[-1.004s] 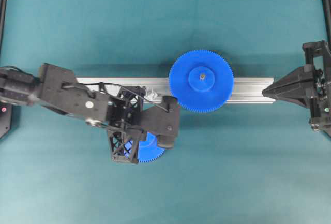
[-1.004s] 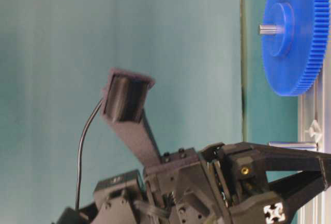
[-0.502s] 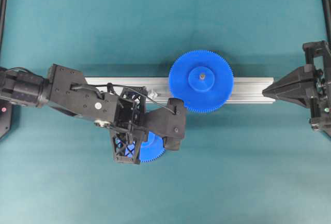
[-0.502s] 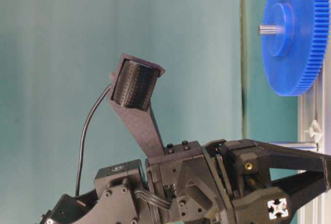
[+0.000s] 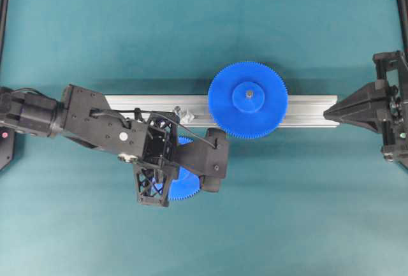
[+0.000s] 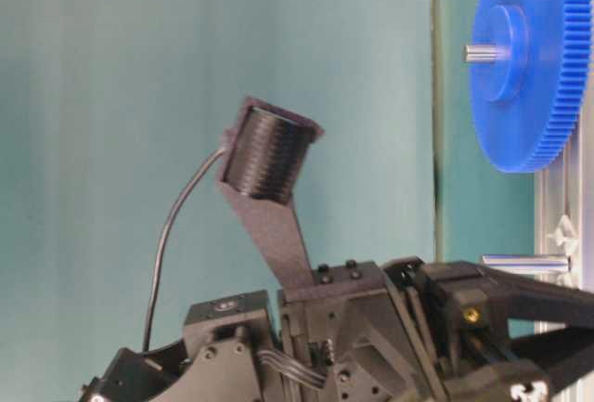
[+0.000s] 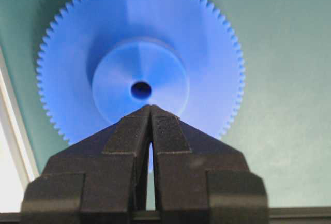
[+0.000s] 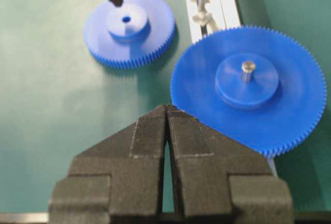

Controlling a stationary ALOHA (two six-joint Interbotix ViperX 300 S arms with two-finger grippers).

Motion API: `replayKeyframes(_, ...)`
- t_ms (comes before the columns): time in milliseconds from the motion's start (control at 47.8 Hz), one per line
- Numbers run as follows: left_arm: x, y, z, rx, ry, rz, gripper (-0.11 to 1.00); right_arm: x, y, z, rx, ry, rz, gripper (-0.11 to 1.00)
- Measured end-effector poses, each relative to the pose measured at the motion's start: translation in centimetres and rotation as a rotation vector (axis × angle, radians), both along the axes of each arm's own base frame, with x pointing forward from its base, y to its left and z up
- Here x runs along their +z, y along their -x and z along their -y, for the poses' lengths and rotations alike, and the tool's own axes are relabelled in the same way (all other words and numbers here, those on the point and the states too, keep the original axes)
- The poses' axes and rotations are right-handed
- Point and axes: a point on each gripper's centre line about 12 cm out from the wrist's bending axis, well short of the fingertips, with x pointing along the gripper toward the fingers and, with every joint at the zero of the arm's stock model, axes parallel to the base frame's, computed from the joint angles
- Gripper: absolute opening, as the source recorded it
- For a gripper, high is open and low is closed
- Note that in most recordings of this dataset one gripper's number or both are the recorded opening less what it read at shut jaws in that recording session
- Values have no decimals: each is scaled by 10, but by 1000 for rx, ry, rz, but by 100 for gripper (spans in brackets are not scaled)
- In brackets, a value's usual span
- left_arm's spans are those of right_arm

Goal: Insert the small gear onto the shaft.
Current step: 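Lower the left gripper and close it on the small gear's hub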

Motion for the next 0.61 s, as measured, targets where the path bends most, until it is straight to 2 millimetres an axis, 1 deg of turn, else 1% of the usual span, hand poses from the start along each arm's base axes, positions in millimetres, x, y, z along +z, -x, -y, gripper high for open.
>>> replayKeyframes(314, 1, -3, 0, 9, 4, 17, 0, -5, 4, 0, -15, -30, -6, 6)
replayKeyframes(398, 2, -5, 1, 13, 10, 37, 2, -5, 5, 0, -22, -46, -2, 6)
replayKeyframes(502, 3, -8, 1, 13, 13, 60, 8, -5, 6, 0, -25, -51, 4, 6)
replayKeyframes(565, 3, -9, 1, 20, 17, 69, 15, -4, 7, 0, -24, -50, 10, 6)
replayKeyframes(607, 4, -10, 1, 19, 17, 75, 23, -4, 8, 0, -25, -50, 13, 6)
